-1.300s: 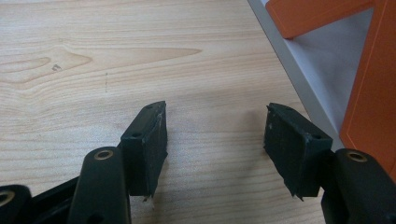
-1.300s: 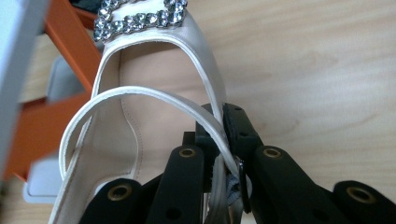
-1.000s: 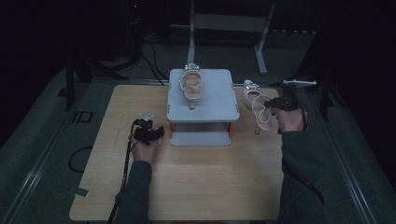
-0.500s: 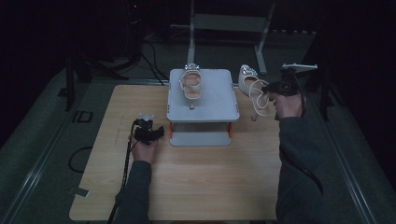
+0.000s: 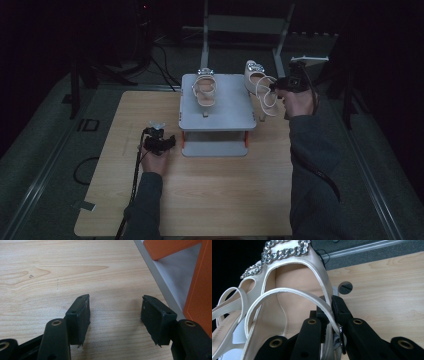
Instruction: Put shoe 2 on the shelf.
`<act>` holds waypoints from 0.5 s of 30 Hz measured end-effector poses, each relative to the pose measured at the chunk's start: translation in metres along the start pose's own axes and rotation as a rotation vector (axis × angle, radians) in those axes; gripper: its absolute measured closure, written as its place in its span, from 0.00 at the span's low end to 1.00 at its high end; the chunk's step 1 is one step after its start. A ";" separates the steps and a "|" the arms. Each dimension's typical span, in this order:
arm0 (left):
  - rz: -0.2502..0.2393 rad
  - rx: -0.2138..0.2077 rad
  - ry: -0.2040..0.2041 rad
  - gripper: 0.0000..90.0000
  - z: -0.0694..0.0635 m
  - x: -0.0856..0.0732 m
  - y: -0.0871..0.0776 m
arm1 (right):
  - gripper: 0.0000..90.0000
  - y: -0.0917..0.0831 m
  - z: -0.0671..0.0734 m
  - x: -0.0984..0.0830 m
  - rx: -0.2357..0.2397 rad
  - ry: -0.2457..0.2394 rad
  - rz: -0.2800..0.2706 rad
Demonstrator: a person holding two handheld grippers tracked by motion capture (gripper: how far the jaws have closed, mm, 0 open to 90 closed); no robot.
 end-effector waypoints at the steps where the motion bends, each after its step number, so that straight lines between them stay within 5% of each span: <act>1: -0.001 0.000 -0.001 0.45 0.000 0.000 0.000 | 0.95 0.001 0.002 0.001 0.000 -0.002 0.001; 15: -0.001 0.001 -0.001 0.45 0.000 0.000 0.000 | 0.95 0.017 0.037 0.015 -0.005 -0.028 0.033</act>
Point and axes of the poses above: each handheld gripper's, and its own axes: y roughly forward along the jaws, x roughly out of its top, z roughly to its left, the point moved 4 cm from there along y, roughly forward along the jaws, and after that the axes turned 12 degrees about -y, right-handed, at the moved point
